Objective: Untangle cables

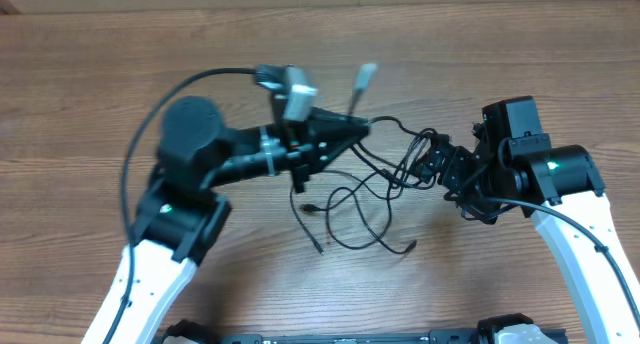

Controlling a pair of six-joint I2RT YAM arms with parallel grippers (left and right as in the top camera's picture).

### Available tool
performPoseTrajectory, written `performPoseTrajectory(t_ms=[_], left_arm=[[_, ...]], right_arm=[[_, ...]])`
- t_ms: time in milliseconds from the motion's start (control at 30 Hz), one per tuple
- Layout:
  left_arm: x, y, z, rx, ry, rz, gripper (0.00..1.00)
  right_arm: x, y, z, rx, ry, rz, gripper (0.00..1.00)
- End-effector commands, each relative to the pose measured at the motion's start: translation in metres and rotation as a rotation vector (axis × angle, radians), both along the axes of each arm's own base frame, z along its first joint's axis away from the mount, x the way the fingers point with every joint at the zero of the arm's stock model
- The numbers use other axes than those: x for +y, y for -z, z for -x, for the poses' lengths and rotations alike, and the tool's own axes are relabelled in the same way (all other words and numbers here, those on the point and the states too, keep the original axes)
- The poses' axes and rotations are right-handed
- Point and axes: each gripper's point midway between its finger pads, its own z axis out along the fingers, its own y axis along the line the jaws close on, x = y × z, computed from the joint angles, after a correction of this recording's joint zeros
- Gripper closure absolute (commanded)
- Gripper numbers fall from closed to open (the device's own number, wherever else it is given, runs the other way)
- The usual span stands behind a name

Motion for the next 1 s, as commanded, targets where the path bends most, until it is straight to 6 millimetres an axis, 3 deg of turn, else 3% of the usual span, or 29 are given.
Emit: performPoseTrajectory(t_ms=[0, 200, 400, 433, 567, 600, 800, 967], left_arm=[[0.03, -0.039, 0.014, -0.11, -0.055, 0.048, 0.96], [0.053, -0.044, 0.011, -0.112, -0.131, 0.044, 0.96], [0.057, -0.043, 0.013, -0.109, -0.12, 0.037, 0.96], [0.057, -0.042, 0.013, -0.108, -0.118, 0.037, 0.96], [0.057, -0.043, 0.013, -0.109, -0.119, 0.037, 0.96], [0.057, -0.042, 0.013, -0.108, -0.119, 0.037, 0.96], [0.057, -0.035, 0.011, -0.07, -0.123, 0.024, 0.96], [0.058, -0.029, 0.006, -0.04, -0.151, 0.014, 0.96]], right_arm=[[-0.017, 0.005, -0.005, 0.001, 0.043, 0.085, 0.0], [-0.017, 0.005, -0.005, 0.003, 0.042, 0.085, 0.0], [-0.017, 0.005, -0.005, 0.002, 0.043, 0.085, 0.02], [-0.017, 0.005, -0.005, 0.002, 0.043, 0.085, 0.07], [-0.017, 0.005, -0.005, 0.002, 0.043, 0.085, 0.91], [-0.017, 0.005, -0.005, 0.002, 0.043, 0.084, 0.96], [-0.014, 0.005, -0.005, 0.014, 0.08, 0.058, 0.96], [0.001, -0.002, -0.012, -0.015, 0.055, -0.025, 0.96]])
